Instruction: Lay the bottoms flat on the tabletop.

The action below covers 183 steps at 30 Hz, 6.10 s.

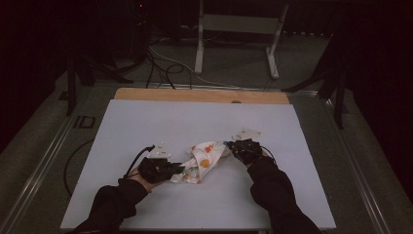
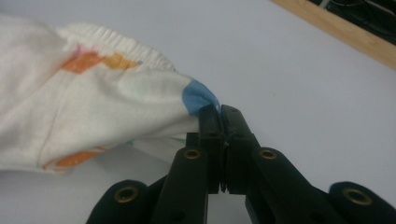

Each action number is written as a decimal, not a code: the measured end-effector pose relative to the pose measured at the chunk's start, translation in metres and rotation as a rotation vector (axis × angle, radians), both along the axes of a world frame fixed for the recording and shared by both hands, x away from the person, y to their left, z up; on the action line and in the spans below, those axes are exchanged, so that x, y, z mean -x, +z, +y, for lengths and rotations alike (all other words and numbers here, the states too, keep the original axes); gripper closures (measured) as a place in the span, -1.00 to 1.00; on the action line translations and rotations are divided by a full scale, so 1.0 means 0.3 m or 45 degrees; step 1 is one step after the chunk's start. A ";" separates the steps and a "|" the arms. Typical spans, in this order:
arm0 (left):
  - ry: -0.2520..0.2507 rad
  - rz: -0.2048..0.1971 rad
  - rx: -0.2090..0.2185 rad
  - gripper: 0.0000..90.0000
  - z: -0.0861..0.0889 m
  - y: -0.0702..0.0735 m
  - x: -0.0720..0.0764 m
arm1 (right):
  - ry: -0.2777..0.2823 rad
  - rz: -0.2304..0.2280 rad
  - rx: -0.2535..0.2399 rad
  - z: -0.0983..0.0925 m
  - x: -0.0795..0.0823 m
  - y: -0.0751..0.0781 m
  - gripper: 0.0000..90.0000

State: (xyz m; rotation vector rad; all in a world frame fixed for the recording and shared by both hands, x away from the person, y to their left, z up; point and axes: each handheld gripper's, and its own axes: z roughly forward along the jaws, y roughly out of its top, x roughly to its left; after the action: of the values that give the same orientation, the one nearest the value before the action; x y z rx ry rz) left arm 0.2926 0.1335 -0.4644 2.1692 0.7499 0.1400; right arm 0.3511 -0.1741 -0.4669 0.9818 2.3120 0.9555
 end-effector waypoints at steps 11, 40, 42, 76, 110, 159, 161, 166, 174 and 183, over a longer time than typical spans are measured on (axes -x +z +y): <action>0.097 0.108 -0.102 0.85 0.074 -0.086 -0.035 | 0.043 0.096 -0.014 0.013 0.009 -0.055 0.72; 0.058 0.131 -0.022 0.13 0.002 -0.106 -0.093 | 0.017 0.098 -0.094 0.073 0.044 -0.083 -0.02; 0.083 0.154 -0.029 0.26 0.009 -0.135 -0.113 | 0.062 0.116 -0.103 0.094 0.042 -0.093 0.06; -0.030 0.120 0.135 0.16 -0.098 -0.075 -0.111 | 0.095 -0.134 -0.132 0.089 0.054 0.157 0.98; 0.150 0.001 -0.018 1.00 0.046 0.078 -0.061 | 0.114 -0.050 -0.147 0.052 0.027 0.134 0.94; 0.157 0.177 0.047 -0.23 0.134 -0.003 -0.172 | 0.138 0.219 -0.143 -0.052 0.139 -0.094 -0.36; 0.092 0.244 0.044 -0.17 0.110 -0.044 -0.166 | 0.135 0.249 -0.142 -0.038 0.129 -0.116 -0.18; -0.037 0.316 0.048 -0.01 0.067 -0.081 -0.155 | 0.147 0.259 -0.145 0.002 0.107 -0.134 0.10; -0.112 0.332 0.029 0.16 -0.011 -0.121 -0.152 | 0.092 0.227 -0.130 0.021 0.074 -0.124 0.84; -0.050 0.265 -0.006 0.88 -0.027 -0.105 -0.158 | 0.017 0.183 -0.175 -0.048 0.059 -0.086 0.98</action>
State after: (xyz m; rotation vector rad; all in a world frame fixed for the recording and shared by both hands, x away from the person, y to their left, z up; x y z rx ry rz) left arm 0.3400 0.1255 -0.4958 2.2237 0.8227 -0.1067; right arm 0.3335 -0.1884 -0.4926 1.1249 2.3985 1.0943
